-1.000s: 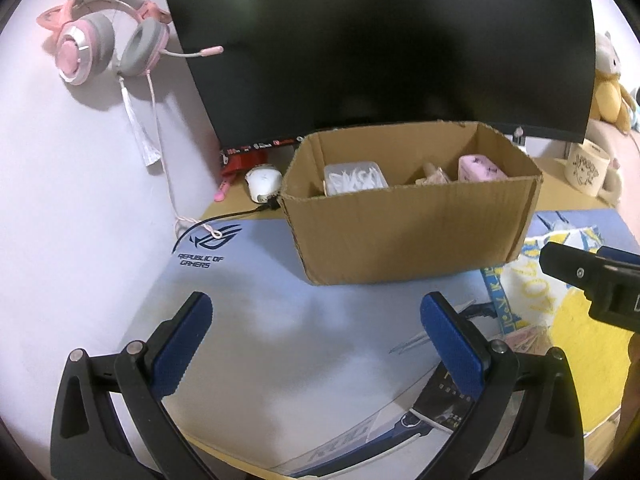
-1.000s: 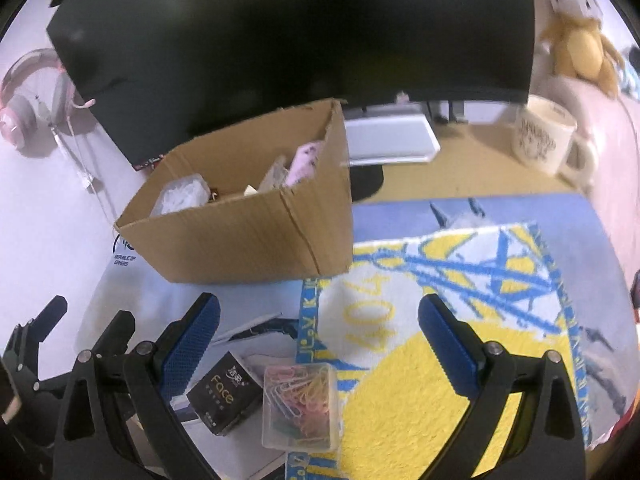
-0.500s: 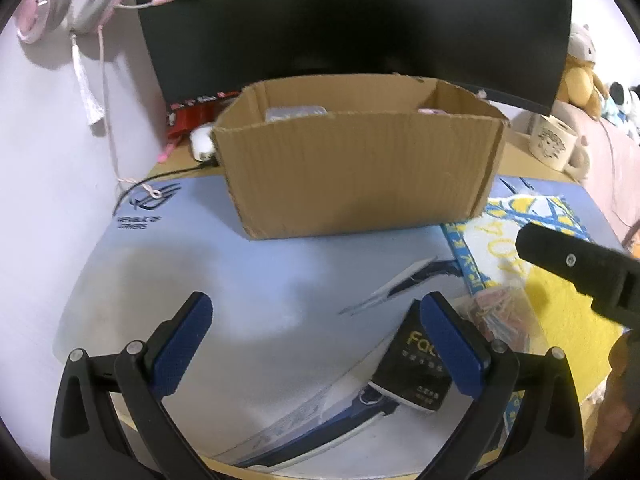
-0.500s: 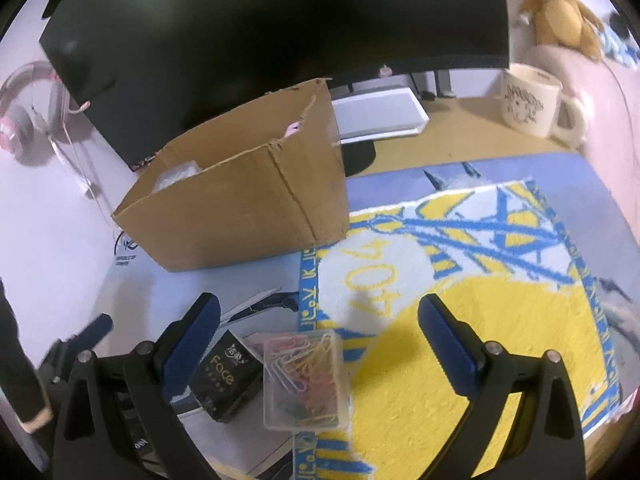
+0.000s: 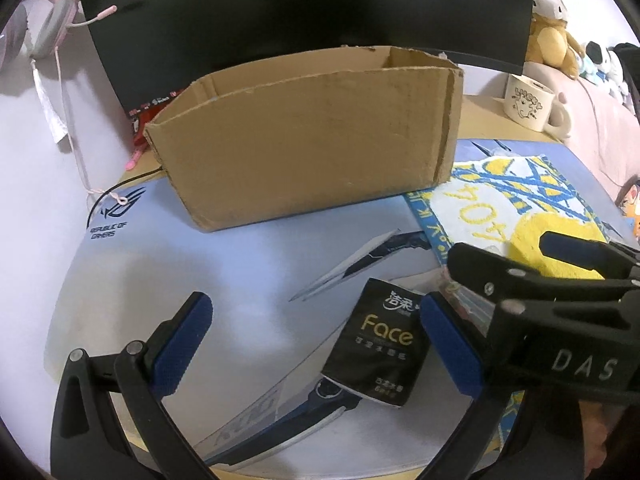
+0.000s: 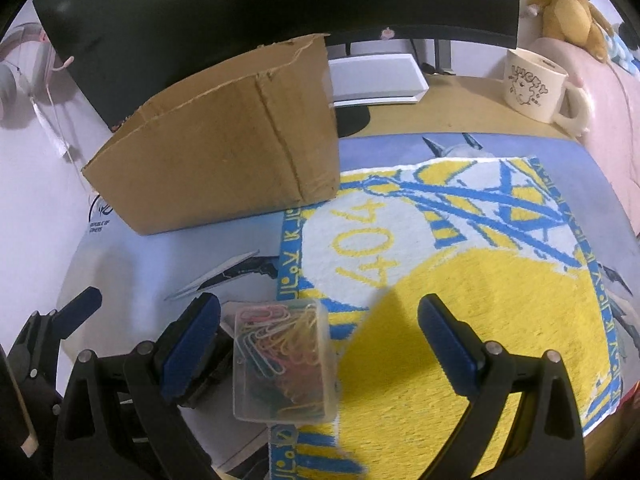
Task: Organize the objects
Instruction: 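Grasp the black Face tissue pack with left tool while right tool grasps paper-clip box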
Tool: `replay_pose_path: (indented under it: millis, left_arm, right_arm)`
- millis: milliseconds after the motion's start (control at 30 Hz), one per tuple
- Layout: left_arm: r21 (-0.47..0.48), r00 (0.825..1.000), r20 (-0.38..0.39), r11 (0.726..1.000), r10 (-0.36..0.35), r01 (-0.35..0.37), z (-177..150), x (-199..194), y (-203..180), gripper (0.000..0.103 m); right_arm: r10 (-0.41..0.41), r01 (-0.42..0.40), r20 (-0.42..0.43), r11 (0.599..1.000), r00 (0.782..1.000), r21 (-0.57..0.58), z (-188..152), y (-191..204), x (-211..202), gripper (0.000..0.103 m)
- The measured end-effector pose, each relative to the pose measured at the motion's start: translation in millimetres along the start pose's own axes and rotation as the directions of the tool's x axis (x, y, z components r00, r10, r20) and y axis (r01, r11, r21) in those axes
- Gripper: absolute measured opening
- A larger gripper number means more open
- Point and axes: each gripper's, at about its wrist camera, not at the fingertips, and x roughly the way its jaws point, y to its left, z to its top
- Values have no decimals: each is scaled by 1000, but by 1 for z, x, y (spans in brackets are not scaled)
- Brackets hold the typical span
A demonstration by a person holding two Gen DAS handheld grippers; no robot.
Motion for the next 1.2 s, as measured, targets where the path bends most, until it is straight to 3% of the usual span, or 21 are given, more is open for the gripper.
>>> replay_pose_path:
  millis: [233, 367, 667, 900, 1200]
  left_arm:
    - [-9, 998, -41, 999, -49, 49, -2, 10, -1, 103]
    - [26, 999, -23, 998, -49, 49, -4, 6, -7, 103]
    - [36, 995, -44, 995, -93, 94, -5, 9, -11, 103]
    - [59, 997, -69, 997, -47, 51, -9, 18, -16, 103]
    - [-35, 989, -94, 993, -118, 115, -9, 27, 4, 103]
  right_arm:
    - [-27, 26, -12, 999, 1000, -21, -4, 4, 6, 103]
    - [-57, 56, -19, 998, 998, -39, -6, 6, 7, 103]
    - [-50, 50, -33, 999, 998, -7, -5, 0, 7, 103]
    - [-45, 42, -56, 997, 997, -58, -8, 6, 14, 103]
    - [-58, 53, -57, 995, 997, -88, -13, 12, 12, 103]
